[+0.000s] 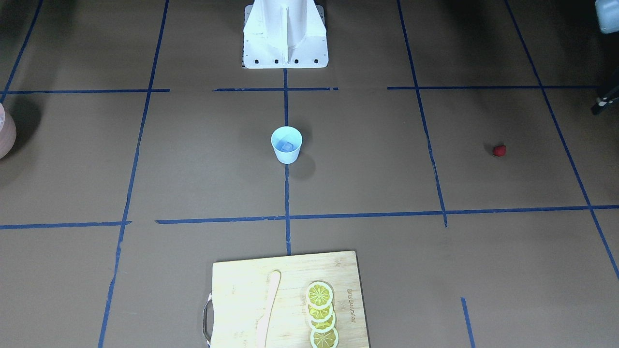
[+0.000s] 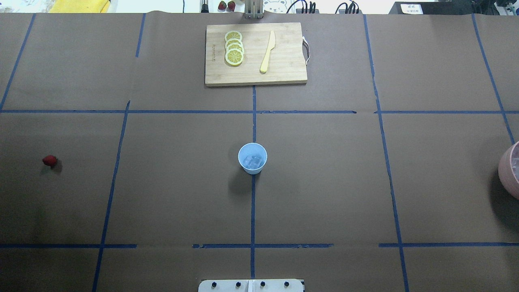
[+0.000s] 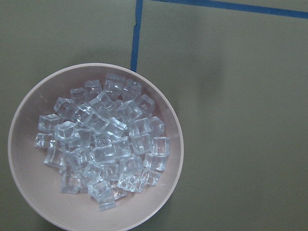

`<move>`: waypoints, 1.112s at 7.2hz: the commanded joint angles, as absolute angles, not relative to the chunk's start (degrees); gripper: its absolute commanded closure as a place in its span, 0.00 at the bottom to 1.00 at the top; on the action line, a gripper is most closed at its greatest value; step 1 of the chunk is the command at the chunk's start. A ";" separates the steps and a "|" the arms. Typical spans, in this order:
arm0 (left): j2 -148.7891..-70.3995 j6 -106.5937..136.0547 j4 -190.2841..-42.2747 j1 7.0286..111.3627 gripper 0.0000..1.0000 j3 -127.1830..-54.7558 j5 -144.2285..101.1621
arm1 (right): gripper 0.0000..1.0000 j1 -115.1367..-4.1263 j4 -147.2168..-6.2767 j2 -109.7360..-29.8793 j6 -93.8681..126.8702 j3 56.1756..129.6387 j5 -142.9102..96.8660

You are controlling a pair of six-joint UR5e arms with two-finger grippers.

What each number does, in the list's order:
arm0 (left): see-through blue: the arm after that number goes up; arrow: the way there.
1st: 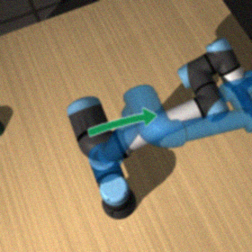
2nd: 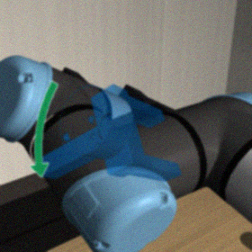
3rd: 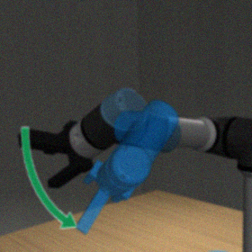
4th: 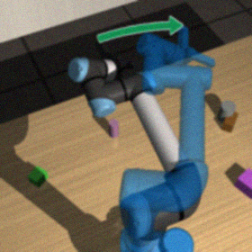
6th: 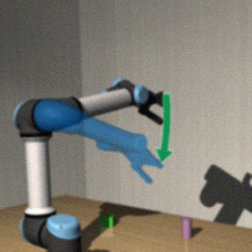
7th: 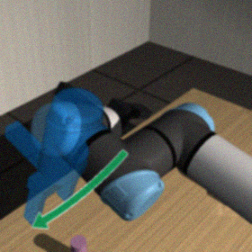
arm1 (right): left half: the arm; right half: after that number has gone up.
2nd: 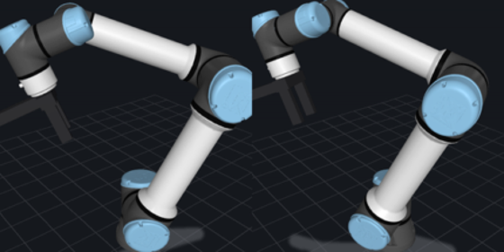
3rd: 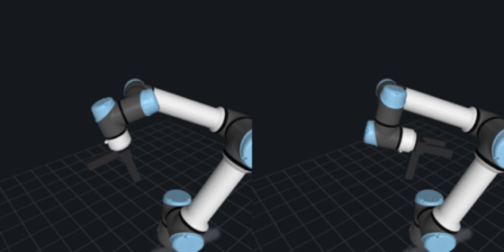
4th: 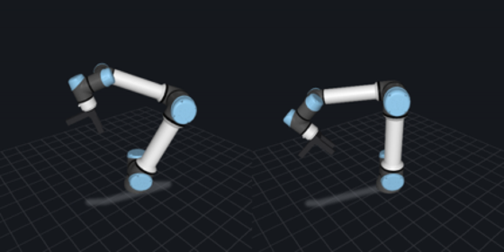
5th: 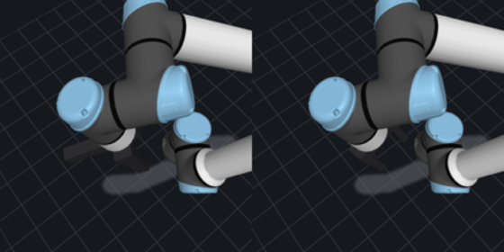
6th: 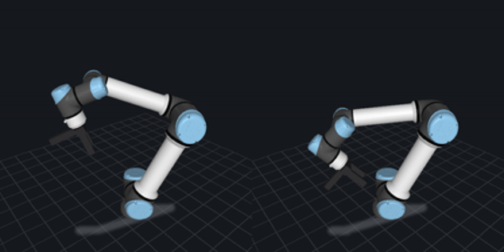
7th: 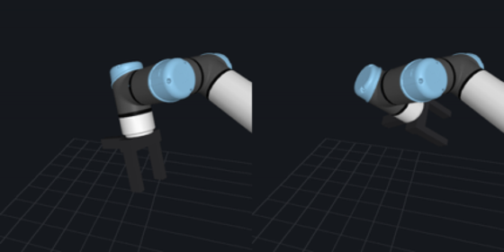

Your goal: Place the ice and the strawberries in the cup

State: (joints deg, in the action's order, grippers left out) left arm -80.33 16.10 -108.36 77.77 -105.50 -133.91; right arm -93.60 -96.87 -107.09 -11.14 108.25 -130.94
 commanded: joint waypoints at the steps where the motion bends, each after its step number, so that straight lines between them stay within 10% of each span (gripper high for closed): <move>1: -79.19 31.84 -117.30 67.47 0.00 -105.47 -128.26 | 0.01 -93.60 -96.77 -107.14 -10.99 108.28 -130.96; 8: -83.75 45.18 -125.31 51.59 0.00 -97.14 -119.09 | 0.00 -93.60 -96.77 -107.14 -11.07 108.19 -130.96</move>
State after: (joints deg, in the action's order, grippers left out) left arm -82.54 44.96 -122.46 52.19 -100.19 -119.43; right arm -93.60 -96.77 -107.14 -11.07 108.22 -130.96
